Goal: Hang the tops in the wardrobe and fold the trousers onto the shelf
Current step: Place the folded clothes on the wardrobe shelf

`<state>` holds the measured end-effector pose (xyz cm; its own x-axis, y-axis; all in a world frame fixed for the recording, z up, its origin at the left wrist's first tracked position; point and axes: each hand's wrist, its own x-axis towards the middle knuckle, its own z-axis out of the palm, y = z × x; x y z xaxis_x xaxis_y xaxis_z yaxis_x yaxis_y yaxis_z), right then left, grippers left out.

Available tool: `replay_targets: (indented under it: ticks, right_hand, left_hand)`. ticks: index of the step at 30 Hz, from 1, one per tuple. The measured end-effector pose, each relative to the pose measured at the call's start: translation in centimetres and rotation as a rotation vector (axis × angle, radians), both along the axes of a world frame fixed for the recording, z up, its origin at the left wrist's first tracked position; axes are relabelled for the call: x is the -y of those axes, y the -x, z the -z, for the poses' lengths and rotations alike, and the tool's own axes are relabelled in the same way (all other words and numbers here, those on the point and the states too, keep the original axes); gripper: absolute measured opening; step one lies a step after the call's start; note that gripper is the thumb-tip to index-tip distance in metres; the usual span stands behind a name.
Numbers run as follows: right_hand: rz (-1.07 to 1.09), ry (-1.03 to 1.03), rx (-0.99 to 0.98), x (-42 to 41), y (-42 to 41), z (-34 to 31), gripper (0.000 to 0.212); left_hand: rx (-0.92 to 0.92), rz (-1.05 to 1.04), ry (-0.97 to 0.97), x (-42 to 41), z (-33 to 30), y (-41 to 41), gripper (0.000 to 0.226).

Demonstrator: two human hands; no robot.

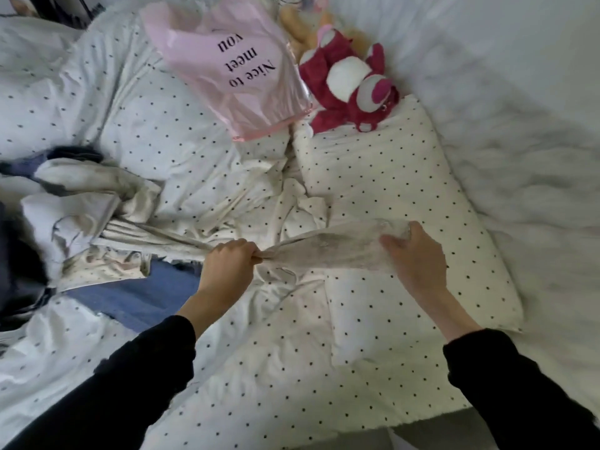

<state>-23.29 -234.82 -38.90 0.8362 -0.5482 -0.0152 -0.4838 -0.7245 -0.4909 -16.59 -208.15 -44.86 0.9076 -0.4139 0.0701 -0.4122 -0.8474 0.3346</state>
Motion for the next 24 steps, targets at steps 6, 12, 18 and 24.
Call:
replay_targets:
  ticks: [6,12,18,24]
  right_hand:
    - [-0.382,0.168,-0.159,1.5,0.8,1.6,0.093]
    - [-0.574,0.123,0.106,1.3,-0.4,2.9,0.006]
    - [-0.387,0.128,0.109,2.5,-1.9,2.0,0.019]
    - [-0.362,0.349,0.098,5.1,-0.7,1.0,0.039]
  left_hand:
    - [0.065,0.081,0.201,8.6,-3.8,1.1,0.012]
    - [0.069,0.187,0.457,10.5,-5.8,-0.1,0.011]
    - [-0.405,0.069,-0.074,4.1,-0.8,-2.4,0.066]
    - [-0.290,-0.132,-0.360,1.1,2.3,-4.7,0.033]
